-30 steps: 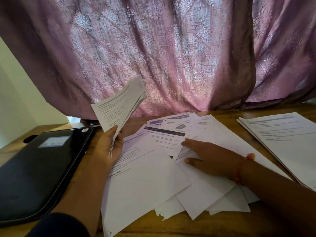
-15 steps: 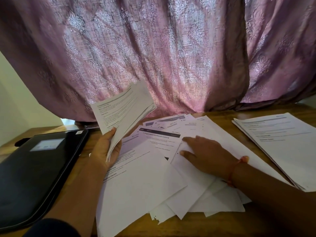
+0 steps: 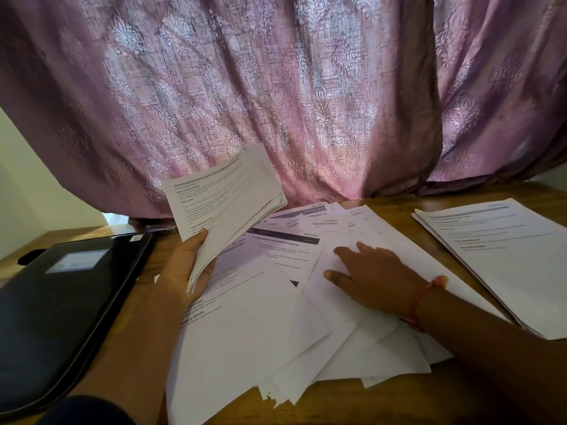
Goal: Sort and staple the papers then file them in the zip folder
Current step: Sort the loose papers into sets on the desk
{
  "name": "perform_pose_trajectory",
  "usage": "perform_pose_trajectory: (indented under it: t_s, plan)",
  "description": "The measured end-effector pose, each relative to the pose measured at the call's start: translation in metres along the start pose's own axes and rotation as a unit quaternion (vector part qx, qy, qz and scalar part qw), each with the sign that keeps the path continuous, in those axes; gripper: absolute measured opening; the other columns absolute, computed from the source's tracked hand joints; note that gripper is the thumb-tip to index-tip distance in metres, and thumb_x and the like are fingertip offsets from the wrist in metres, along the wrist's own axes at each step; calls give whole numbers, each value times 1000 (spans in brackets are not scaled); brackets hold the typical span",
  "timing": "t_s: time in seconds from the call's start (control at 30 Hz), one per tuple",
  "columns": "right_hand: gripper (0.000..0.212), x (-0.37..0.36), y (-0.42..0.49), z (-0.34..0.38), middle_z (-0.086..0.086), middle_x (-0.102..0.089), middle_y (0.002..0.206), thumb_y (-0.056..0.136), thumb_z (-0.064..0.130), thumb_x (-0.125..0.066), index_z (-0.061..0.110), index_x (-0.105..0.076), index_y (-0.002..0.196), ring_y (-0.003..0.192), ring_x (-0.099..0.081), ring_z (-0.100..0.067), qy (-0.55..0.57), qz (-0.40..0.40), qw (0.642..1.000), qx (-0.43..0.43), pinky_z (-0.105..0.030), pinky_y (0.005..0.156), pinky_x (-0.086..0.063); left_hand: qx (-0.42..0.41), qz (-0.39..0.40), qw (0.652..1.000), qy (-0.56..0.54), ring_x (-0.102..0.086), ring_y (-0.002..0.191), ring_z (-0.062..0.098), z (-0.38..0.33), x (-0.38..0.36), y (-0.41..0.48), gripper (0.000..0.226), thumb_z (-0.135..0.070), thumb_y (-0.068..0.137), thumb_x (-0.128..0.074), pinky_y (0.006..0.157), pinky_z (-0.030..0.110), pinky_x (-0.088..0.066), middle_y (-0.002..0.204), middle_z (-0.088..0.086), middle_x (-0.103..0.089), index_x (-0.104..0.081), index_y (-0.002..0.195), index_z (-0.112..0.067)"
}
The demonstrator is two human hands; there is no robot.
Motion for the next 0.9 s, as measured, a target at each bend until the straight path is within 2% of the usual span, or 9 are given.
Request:
perform_pose_trajectory:
  t_s: [0.1, 0.27, 0.37, 0.43, 0.5, 0.57, 0.73, 0.8, 0.9]
  plan:
    - [67, -9, 3, 7, -8, -18, 163, 97, 64, -25, 28, -20, 154, 150, -14, -27, 7, 27, 999, 24, -44, 120, -13, -1, 8, 1000, 13, -76, 73, 14, 1, -3, 0, 17, -14, 99, -61, 47, 21, -56, 95, 4, -79, -66, 116, -14]
    - [68, -7, 1, 8, -3, -20, 163, 96, 66, -24, 32, -17, 154, 150, -16, -26, 30, 31, 998, 36, -45, 120, -15, -18, 23, 998, 57, -76, 73, 13, 0, -8, 1, 16, -16, 99, -62, 50, 22, -57, 92, 0, -79, -67, 114, -18]
    - [70, 1, -1, -1, -2, -28, 160, 95, 66, -25, 27, -22, 153, 148, -24, -26, 21, 2, 1000, 6, -44, 118, -22, -37, 40, 992, 115, -76, 88, 17, 0, -13, 2, 21, -20, 99, -62, 65, 27, -60, 103, 0, -79, -68, 120, -20]
    - [71, -2, 0, 1, -6, -27, 160, 95, 67, -25, 27, -22, 153, 147, -24, -28, 16, 15, 1000, 4, -44, 118, -22, -36, 53, 987, 150, -72, 106, 25, 1, -14, 3, 33, -26, 97, -66, 83, 37, -59, 117, 3, -75, -66, 130, -22]
    - [70, -9, 1, 6, -7, -23, 161, 94, 68, -24, 30, -20, 154, 149, -21, -28, 32, 40, 998, 25, -45, 119, -19, -36, 51, 984, 170, -71, 110, 29, 1, -12, 4, 38, -30, 94, -70, 94, 45, -55, 120, 5, -74, -66, 132, -23]
    - [69, -10, 2, 8, -7, -22, 162, 95, 68, -24, 32, -18, 154, 149, -20, -27, 53, 45, 997, 34, -45, 119, -19, -39, 43, 985, 162, -72, 108, 27, 0, -10, 5, 35, -27, 95, -69, 91, 43, -56, 117, 4, -75, -67, 130, -22]
    - [68, 2, 0, -6, -7, -29, 159, 95, 67, -24, 29, -25, 152, 147, -25, -29, 37, 5, 999, 0, -45, 118, -23, -26, 31, 995, 95, -76, 91, 18, 2, -8, 6, 21, -19, 99, -63, 66, 29, -61, 108, 3, -78, -70, 119, -20]
    - [69, 0, 2, -9, -8, -29, 159, 94, 69, -23, 29, -27, 151, 147, -24, -29, 27, 8, 1000, -4, -45, 118, -23, -21, 27, 996, 82, -77, 86, 16, 3, -8, 6, 19, -17, 99, -63, 62, 27, -60, 103, 3, -79, -70, 116, -18]
    - [69, -4, 6, -5, 2, -26, 161, 94, 69, -21, 30, -32, 150, 150, -15, -27, 11, 10, 1000, 14, -48, 120, -16, -11, 25, 996, 90, -77, 87, 19, 5, -6, 8, 21, -20, 97, -65, 62, 29, -61, 106, 6, -78, -70, 118, -18]
Point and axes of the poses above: each hand's wrist, its own y-axis towards the middle knuckle, its own x-axis out of the back of the hand, z = x × y, the point moved 9 cm from there along y, towards the middle knuckle
